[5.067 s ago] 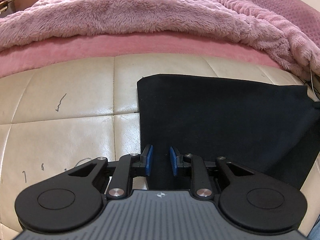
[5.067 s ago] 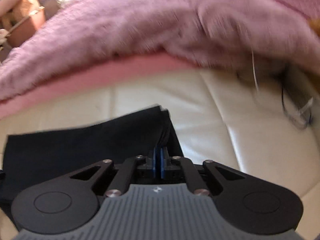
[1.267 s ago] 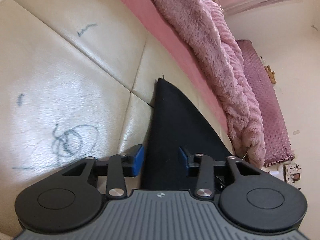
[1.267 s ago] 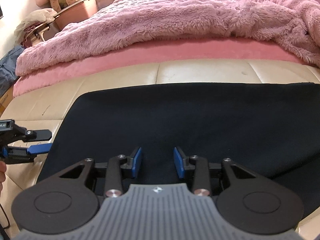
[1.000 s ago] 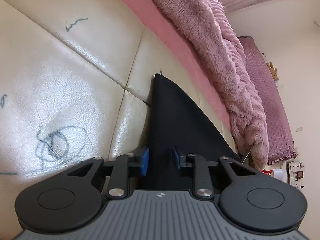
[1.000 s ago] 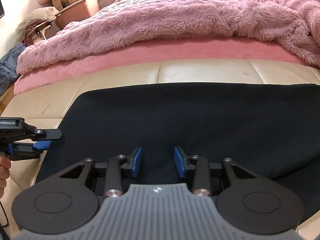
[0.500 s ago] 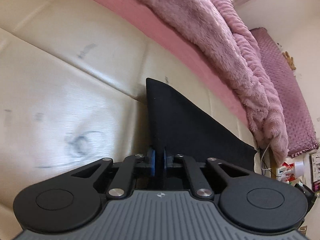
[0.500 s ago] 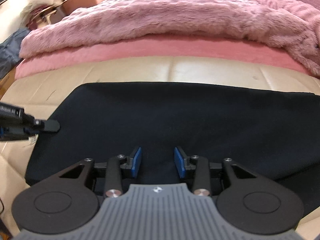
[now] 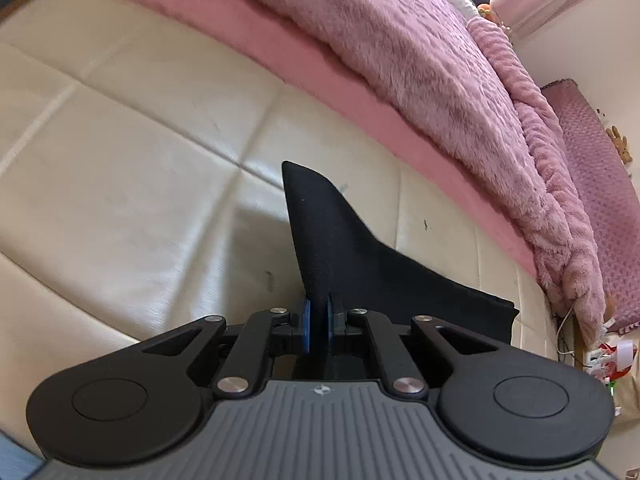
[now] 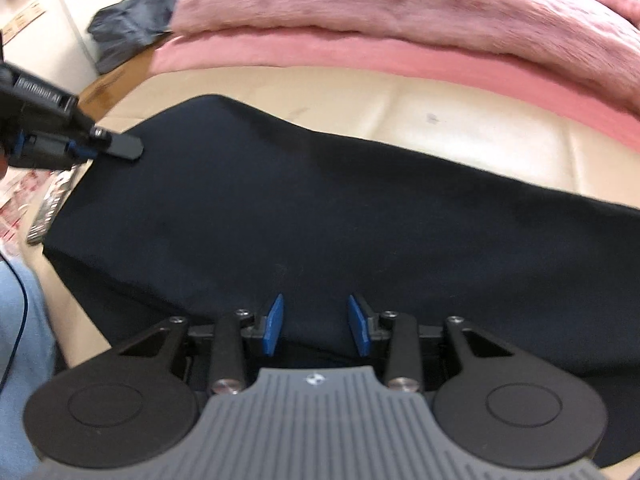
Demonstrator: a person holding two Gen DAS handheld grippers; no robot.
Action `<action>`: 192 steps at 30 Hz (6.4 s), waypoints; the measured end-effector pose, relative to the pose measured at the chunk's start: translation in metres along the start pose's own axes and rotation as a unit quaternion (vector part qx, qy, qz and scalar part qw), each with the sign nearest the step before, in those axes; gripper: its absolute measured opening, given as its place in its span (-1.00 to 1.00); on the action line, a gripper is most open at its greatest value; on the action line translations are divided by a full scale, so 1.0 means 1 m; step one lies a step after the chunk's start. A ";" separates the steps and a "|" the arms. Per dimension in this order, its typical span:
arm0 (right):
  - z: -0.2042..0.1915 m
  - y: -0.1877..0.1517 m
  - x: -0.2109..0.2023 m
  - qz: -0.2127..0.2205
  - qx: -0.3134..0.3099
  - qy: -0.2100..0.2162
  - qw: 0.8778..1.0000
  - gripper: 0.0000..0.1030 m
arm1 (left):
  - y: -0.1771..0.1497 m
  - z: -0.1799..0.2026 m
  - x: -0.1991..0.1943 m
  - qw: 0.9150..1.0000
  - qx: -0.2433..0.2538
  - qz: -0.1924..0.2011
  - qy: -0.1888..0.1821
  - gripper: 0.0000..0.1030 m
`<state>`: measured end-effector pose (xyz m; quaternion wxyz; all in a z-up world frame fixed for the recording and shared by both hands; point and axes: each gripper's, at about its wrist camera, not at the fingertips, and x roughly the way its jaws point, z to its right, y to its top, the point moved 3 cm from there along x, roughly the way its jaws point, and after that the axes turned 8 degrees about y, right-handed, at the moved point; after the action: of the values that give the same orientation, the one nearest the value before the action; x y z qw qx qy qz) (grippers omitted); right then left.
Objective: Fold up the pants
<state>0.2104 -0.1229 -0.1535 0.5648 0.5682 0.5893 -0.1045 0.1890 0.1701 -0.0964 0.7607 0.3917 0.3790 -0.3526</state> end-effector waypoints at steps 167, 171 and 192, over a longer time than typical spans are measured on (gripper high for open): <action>0.155 -0.100 -0.134 0.110 0.259 -0.106 0.954 -0.93 | -0.141 0.148 0.081 0.962 0.270 -0.031 0.041 -0.64; 0.157 -0.101 -0.130 0.104 0.251 -0.110 0.956 -0.93 | -0.142 0.149 0.075 0.961 0.267 -0.053 0.038 -0.63; 0.160 -0.092 -0.137 0.101 0.232 -0.109 0.961 -0.59 | -0.156 0.132 0.051 0.960 0.254 -0.121 0.014 -0.49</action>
<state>0.1862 -0.3517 -0.1482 0.4858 0.7254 0.4231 -0.2426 0.1221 -0.0258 -0.1373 0.5828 0.5281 0.3321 -0.5208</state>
